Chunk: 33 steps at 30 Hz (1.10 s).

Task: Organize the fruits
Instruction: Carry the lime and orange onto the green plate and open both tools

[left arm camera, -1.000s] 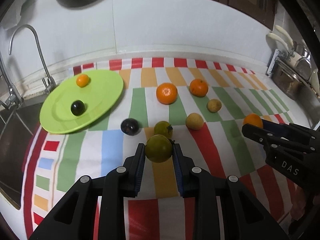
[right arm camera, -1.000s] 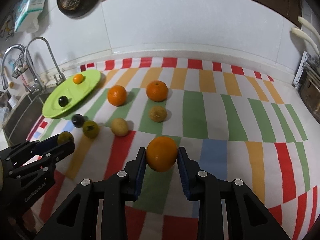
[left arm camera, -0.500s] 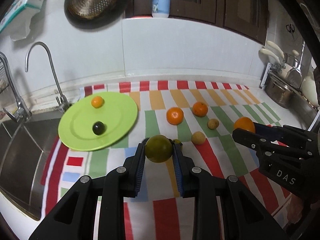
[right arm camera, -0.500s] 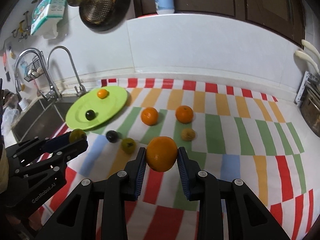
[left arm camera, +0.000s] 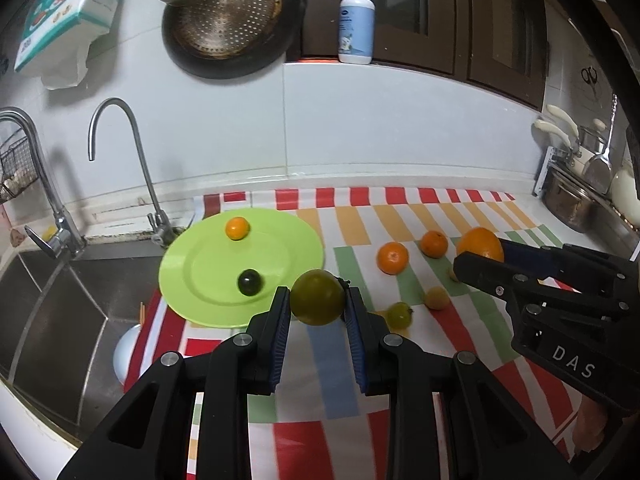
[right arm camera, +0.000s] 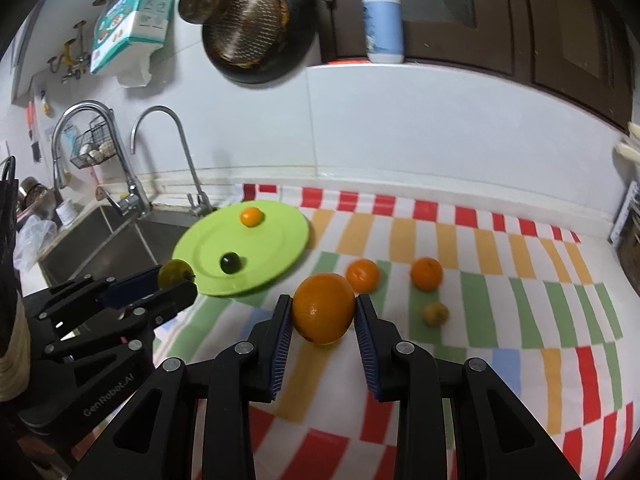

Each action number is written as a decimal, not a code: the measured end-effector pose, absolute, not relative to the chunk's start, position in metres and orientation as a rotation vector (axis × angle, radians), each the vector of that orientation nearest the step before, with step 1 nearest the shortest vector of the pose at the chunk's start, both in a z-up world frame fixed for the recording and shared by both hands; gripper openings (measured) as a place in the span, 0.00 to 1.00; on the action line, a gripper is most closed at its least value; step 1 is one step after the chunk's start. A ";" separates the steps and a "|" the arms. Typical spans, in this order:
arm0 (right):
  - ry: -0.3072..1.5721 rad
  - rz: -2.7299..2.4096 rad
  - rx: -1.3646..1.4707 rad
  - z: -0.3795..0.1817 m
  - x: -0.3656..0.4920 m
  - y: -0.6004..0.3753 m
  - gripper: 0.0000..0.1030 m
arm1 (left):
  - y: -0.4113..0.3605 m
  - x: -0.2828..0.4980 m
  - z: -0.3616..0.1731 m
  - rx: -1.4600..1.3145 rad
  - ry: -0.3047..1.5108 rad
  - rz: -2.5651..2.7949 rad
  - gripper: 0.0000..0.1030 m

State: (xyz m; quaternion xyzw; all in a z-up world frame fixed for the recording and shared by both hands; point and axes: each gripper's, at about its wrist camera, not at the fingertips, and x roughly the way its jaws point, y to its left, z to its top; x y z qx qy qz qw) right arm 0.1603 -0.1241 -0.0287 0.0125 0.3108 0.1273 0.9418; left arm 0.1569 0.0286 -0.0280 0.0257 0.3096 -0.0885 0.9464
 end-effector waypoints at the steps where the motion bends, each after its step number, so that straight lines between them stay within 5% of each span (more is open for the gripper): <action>1: 0.627 0.266 0.020 -0.028 0.162 -0.119 0.32 | 0.031 0.158 -0.028 0.052 0.630 -0.179 0.27; 33: 0.654 0.396 0.006 -0.021 0.290 -0.025 0.32 | 0.106 0.251 -0.019 0.069 0.584 -0.095 0.27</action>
